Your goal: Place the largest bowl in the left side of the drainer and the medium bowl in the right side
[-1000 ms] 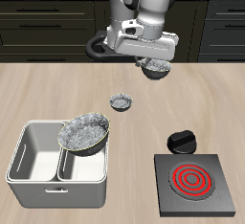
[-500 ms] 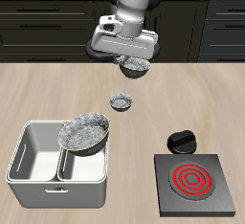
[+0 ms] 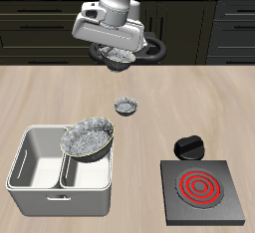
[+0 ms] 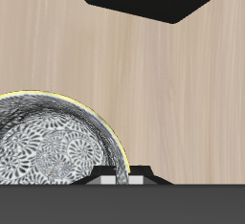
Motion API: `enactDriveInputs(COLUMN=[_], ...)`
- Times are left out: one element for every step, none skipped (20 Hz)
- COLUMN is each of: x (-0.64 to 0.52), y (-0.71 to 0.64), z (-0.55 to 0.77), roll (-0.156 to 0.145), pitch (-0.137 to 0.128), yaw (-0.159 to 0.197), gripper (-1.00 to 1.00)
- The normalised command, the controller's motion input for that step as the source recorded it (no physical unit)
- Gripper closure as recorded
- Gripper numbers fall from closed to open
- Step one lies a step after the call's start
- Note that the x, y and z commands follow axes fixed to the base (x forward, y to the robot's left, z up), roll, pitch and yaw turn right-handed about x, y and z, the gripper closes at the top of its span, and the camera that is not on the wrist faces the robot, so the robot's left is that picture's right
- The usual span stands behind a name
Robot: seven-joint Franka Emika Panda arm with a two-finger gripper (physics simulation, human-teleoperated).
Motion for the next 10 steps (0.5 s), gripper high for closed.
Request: enactDriveInputs(x=[-0.08,0.00,-0.03,-0.03,-0.10,0.01,0.00,-0.16,0.08,-0.01], y=[-0.70,-0.31,-0.25,-1.28,-0.52,-0.53,-0.30,-0.34,-0.49,-0.03], z=[0.36,0.12,0.19,0.50,0.28,0.18,0.10,0.25,0.09,0.20], roll=[-0.227,-0.044,-0.099,-0.245,-0.201,0.001,0.050,-0.225,0.086,0.118], pitch=[-0.062,0.017,-0.065,-0.036,-0.096,0.052,0.086,-0.157,0.090,-0.011], yaw=[0.079,0.008,0.098,-0.021,0.108,-0.103,-0.063,0.069,-0.096,0.076], gripper=[1.00,1.00,1.00,1.00,1.00,1.00,1.00,1.00,1.00,1.00])
